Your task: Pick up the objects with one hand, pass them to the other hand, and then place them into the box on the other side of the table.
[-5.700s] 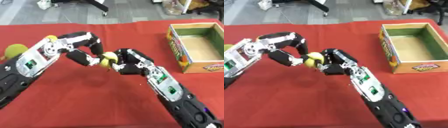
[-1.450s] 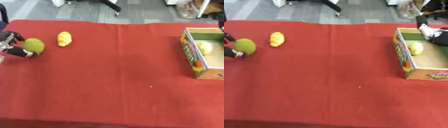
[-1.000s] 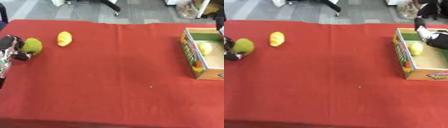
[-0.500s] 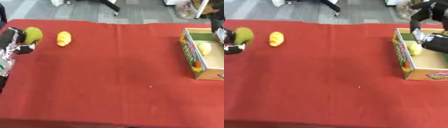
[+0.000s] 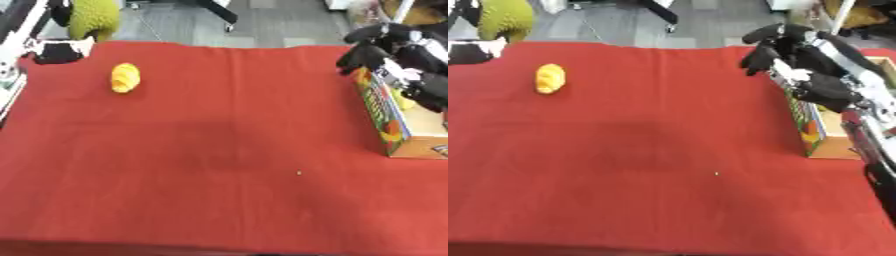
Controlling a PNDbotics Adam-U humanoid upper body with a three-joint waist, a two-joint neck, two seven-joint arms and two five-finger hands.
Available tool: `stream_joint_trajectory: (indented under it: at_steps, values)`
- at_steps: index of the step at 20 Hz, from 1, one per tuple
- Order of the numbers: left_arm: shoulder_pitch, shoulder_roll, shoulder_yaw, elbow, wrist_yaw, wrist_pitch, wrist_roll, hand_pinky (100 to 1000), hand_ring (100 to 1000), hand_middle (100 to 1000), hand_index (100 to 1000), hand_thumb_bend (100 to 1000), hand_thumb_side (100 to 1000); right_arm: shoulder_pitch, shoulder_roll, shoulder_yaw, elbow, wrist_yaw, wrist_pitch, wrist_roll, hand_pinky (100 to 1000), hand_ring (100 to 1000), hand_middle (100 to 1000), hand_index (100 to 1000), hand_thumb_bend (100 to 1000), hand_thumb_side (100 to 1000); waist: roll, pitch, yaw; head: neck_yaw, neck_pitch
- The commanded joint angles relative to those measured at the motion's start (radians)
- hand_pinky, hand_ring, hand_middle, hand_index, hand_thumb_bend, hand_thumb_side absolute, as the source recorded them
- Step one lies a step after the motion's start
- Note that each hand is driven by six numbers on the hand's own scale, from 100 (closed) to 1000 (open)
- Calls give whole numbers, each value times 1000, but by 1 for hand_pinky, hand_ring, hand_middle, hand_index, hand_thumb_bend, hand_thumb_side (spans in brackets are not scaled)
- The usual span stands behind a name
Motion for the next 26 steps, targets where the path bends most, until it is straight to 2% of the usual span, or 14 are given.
stream_joint_trajectory:
  at_steps: [1, 5, 11, 13, 17, 20, 26]
  values:
    - [-41, 50, -42, -137, 57, -6, -55, 580, 485, 411, 420, 100, 100, -41, 41, 47, 5, -91, 63, 61, 648, 674, 492, 761, 126, 458, 13, -10, 3, -9, 5]
    - [-79, 55, -102, -256, 121, -3, -125, 586, 487, 412, 422, 100, 100, -69, 104, 89, 66, -130, 127, 95, 644, 665, 486, 760, 147, 472, 20, -10, 9, -17, 5]
    - [-112, 57, -160, -364, 184, 12, -205, 593, 488, 413, 423, 100, 100, -74, 172, 109, 172, -155, 179, 101, 640, 648, 478, 758, 139, 473, 28, -6, 13, -26, 5]
    - [-117, 58, -176, -386, 193, 14, -228, 596, 489, 414, 425, 100, 100, -72, 188, 114, 207, -168, 196, 103, 641, 645, 478, 760, 181, 483, 29, -5, 14, -28, 5]
    - [-128, 55, -218, -408, 183, 4, -279, 602, 491, 418, 431, 100, 100, -71, 209, 134, 246, -197, 225, 143, 646, 650, 482, 779, 220, 501, 33, -3, 13, -31, 5]
    - [-134, 50, -244, -402, 177, 1, -314, 601, 491, 419, 432, 100, 100, -69, 218, 144, 261, -180, 237, 177, 644, 649, 480, 789, 249, 515, 35, -3, 13, -33, 5]
    - [-138, 38, -277, -381, 184, 25, -381, 595, 491, 420, 434, 104, 100, -50, 241, 161, 317, -151, 270, 177, 644, 643, 482, 819, 353, 526, 38, -2, 14, -37, 5]
